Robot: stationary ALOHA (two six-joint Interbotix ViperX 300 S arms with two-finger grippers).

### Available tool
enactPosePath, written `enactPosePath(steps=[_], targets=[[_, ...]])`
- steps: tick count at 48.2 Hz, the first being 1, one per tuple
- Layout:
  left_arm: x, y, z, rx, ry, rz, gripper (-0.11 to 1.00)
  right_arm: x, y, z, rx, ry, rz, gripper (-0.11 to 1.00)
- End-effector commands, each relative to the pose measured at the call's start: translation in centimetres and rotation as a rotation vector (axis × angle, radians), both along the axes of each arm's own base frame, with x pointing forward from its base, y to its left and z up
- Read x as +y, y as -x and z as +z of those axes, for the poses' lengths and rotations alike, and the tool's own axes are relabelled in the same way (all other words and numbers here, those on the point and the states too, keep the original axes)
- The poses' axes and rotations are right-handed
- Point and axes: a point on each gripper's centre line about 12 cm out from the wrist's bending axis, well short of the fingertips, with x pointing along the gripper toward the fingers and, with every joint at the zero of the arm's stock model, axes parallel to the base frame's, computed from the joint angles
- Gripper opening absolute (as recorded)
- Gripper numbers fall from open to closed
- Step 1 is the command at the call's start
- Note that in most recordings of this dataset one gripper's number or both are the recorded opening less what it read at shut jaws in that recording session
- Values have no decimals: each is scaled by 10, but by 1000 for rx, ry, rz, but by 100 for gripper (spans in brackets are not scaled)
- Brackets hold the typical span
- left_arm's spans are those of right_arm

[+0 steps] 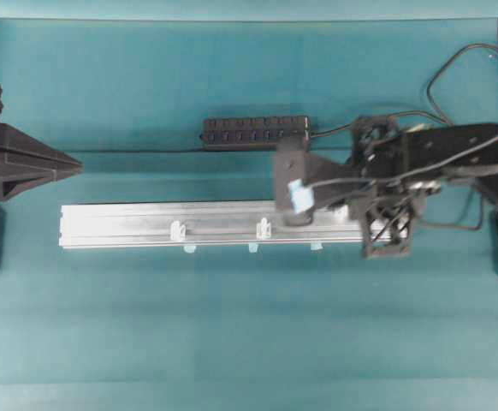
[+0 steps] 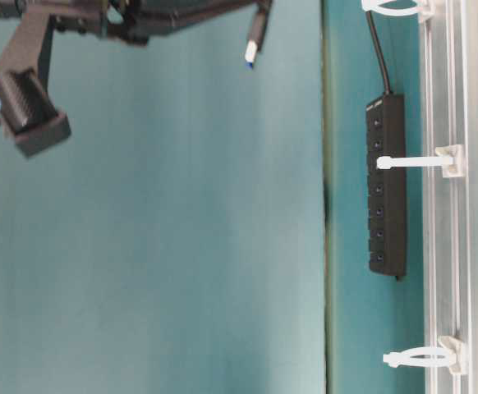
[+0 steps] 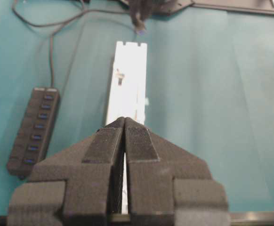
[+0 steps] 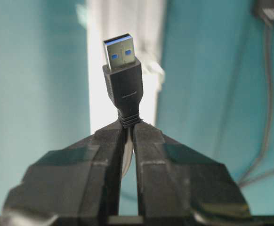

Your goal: Pass the USB cable through three rings with both arms.

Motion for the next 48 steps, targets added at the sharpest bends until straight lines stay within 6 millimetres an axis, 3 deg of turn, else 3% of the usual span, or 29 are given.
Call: enactPosePath(steps=[1,23,48], targets=[[0,-1,8,-21,-3,1,2,-2,10,8,-12,7,-5,-6],[1,-2,8,-21,-3,1,2,-6,56,-20,5,0,-71,-7],[1,-3,10,-26,-4,1,2,-5,65,-77,-35,-21,-85,-7]])
